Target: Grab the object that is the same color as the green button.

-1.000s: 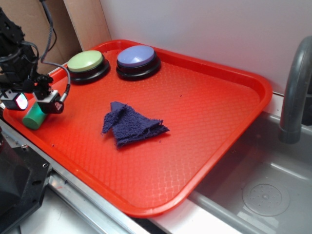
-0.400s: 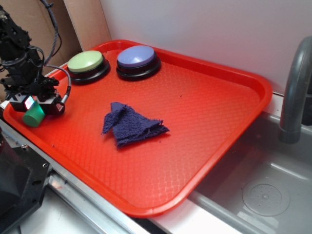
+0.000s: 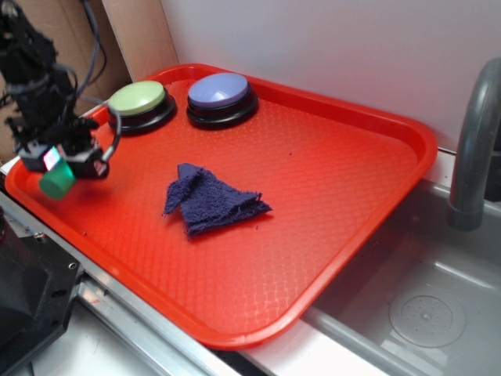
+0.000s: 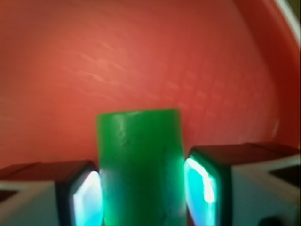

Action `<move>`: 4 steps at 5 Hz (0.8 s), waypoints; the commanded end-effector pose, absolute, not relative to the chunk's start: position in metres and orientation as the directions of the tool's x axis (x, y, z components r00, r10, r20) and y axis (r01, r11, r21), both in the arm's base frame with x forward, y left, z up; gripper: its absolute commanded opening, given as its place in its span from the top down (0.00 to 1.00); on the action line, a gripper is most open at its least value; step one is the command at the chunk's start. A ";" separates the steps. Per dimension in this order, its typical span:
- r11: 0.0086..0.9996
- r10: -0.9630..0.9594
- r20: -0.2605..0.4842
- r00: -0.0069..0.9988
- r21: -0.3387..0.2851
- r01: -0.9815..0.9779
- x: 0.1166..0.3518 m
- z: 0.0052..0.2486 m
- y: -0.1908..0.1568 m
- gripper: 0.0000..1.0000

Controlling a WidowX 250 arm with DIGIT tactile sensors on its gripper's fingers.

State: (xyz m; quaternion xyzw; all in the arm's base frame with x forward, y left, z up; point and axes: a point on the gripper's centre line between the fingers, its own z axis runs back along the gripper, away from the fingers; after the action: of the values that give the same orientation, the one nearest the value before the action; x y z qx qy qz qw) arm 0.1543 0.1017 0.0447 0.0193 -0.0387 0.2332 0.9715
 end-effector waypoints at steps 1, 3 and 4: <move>0.975 0.220 0.168 0.961 -0.020 -0.220 0.186 0.109 0.054 1.00; 0.997 -0.005 0.190 0.982 -0.076 0.019 0.196 0.140 -0.003 1.00; 0.993 -0.068 0.177 0.982 -0.081 0.084 0.197 0.146 -0.016 1.00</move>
State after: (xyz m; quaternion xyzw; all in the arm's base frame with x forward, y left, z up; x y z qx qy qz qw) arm 0.1993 -0.0191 0.1301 -0.0445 -0.0609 -0.0328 0.9966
